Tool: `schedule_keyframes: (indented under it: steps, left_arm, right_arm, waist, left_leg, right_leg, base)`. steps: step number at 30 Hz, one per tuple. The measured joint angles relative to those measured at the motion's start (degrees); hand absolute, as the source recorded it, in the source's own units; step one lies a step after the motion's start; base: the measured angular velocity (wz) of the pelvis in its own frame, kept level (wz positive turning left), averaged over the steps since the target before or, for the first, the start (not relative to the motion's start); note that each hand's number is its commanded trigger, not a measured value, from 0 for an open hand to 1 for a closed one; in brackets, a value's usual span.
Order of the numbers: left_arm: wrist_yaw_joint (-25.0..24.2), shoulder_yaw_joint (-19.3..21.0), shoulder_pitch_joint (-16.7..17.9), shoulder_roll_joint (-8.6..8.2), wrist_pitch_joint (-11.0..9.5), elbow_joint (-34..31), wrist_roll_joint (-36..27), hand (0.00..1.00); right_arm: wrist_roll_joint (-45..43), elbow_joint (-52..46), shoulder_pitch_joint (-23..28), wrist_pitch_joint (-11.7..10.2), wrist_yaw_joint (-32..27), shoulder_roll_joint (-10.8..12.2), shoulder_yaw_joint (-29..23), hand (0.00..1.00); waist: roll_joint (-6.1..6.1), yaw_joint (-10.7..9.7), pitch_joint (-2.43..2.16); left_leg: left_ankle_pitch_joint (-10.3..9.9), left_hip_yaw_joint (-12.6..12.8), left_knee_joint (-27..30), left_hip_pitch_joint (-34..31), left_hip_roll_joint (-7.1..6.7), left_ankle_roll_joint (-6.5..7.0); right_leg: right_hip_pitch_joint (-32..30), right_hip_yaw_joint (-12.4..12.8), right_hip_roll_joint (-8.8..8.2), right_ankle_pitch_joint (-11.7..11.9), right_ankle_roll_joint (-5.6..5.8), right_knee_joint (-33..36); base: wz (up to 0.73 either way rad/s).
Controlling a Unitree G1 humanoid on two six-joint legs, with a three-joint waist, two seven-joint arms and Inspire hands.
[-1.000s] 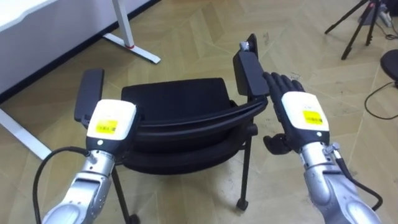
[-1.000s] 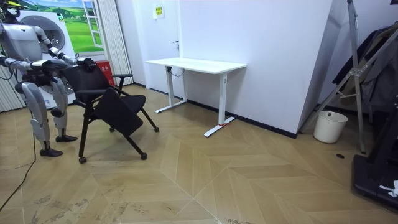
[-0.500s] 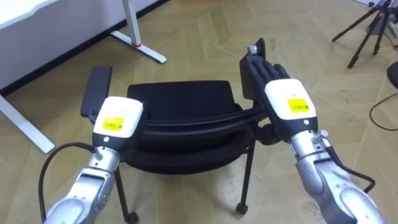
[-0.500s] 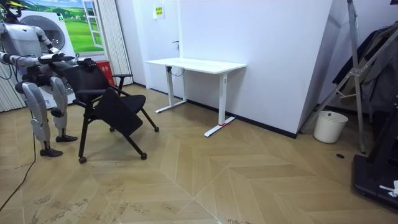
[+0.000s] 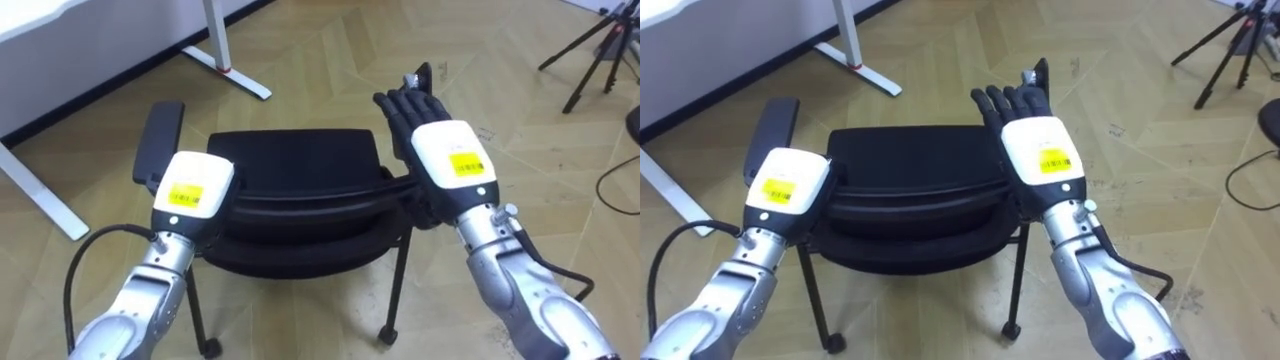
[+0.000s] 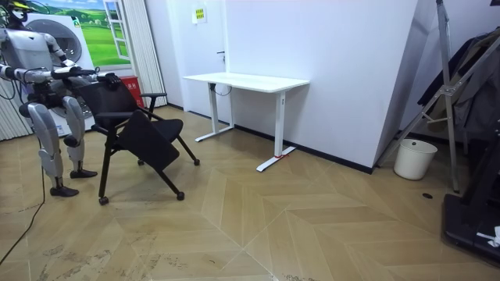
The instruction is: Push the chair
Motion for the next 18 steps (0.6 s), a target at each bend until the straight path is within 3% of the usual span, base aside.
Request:
schedule_keyframes:
  steps: [12, 18]
  left_arm:
    - [-0.4, -1.8, -1.3, -0.14, -0.2, 0.2, -0.1, 1.0]
    - [-0.1, -2.9, -2.5, -1.0, -0.6, 1.6, -0.1, 1.0]
  right_arm:
    - [-0.5, 3.6, 0.2, -0.2, 2.9, 0.2, 6.4, 0.0]
    - [-3.1, 9.9, -0.4, -1.0, -0.9, 0.1, 7.2, 0.0]
  waist:
    - [0.15, 0.8, 0.14]
    - [0.26, 0.3, 0.22]
  left_leg:
    - [0.0, -1.3, 0.1, -0.3, -0.04, 0.0]
    - [0.0, -3.4, 0.1, 0.1, -0.27, 0.0]
  right_leg:
    - [0.3, -1.0, -0.07, 0.0, 0.0, -0.2]
    - [2.5, -2.3, -0.3, 0.0, 0.0, -2.0]
  base:
    - [0.05]
    - [0.19]
